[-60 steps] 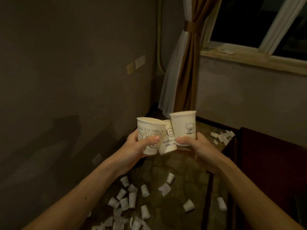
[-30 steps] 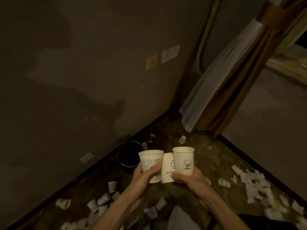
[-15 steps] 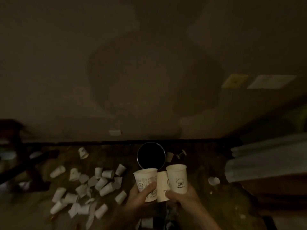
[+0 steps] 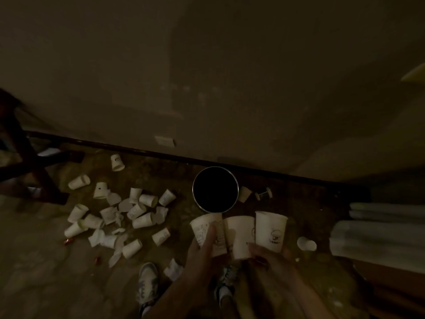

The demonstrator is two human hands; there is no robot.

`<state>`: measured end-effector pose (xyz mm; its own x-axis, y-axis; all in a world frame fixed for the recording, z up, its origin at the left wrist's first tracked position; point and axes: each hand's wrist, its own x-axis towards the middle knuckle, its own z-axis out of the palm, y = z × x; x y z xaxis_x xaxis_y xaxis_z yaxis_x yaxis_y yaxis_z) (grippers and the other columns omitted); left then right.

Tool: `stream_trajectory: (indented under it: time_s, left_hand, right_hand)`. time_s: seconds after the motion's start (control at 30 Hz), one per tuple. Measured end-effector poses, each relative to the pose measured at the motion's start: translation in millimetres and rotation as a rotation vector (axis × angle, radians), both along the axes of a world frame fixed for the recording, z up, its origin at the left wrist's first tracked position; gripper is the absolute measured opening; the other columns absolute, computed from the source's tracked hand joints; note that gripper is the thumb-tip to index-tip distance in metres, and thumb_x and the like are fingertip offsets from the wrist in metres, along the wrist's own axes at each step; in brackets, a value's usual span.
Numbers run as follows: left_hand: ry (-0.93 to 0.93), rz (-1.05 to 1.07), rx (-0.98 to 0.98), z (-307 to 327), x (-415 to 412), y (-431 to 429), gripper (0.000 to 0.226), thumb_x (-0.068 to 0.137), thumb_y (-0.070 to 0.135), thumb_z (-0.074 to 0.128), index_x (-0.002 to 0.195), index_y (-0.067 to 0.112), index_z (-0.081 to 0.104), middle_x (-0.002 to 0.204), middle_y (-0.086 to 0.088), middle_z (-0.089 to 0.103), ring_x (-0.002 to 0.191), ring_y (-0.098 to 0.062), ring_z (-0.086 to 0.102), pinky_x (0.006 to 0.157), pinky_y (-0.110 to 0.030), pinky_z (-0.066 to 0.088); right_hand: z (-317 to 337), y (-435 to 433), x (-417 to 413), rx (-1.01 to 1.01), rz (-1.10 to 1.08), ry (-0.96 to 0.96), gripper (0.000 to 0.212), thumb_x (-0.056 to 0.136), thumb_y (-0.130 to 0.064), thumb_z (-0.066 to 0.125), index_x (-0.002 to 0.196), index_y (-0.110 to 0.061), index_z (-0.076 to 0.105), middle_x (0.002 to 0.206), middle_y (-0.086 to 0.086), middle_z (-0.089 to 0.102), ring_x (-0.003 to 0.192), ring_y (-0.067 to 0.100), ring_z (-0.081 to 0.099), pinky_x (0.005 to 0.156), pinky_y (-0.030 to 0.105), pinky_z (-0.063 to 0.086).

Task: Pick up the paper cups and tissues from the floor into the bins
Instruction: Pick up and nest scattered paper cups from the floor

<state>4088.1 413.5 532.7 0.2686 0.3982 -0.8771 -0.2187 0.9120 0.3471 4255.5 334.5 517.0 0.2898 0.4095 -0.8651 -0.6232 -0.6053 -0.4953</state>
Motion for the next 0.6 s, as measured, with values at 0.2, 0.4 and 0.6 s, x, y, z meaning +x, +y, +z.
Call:
stream_trajectory:
  time_s: [0.2,0.4,0.6]
  left_hand:
    - [-0.092,0.011,-0.164,-77,-4,24,0.05,0.075,0.027,0.059,0.12,0.007,0.053,0.087,-0.016,0.076,0.076,-0.029,0.075,0.057,-0.035,0.059]
    - [0.032,-0.062,-0.104,-145,18,63,0.046,0.092,0.038,0.065,0.126,0.009,0.055,0.112,-0.017,0.07,0.089,-0.027,0.074,0.062,-0.032,0.059]
    - [0.114,-0.061,-0.07,-182,21,75,0.057,0.092,0.043,0.062,0.135,0.008,0.05,0.121,-0.018,0.065,0.102,-0.031,0.069,0.072,-0.038,0.058]
  right_hand:
    - [-77,12,-2,-0.038,-0.087,0.071,0.075,0.048,-0.015,0.087,0.116,0.003,0.062,0.108,0.021,0.07,0.097,0.036,0.068,0.065,0.037,0.059]
    - [-130,30,0,-0.052,-0.141,0.078,0.066,0.059,-0.012,0.081,0.121,-0.002,0.061,0.103,0.015,0.071,0.084,0.024,0.072,0.057,0.028,0.057]
    - [-153,51,-7,-0.063,-0.111,0.098,0.07,0.048,-0.015,0.085,0.114,-0.004,0.063,0.104,0.014,0.073,0.092,0.023,0.072,0.06,0.027,0.058]
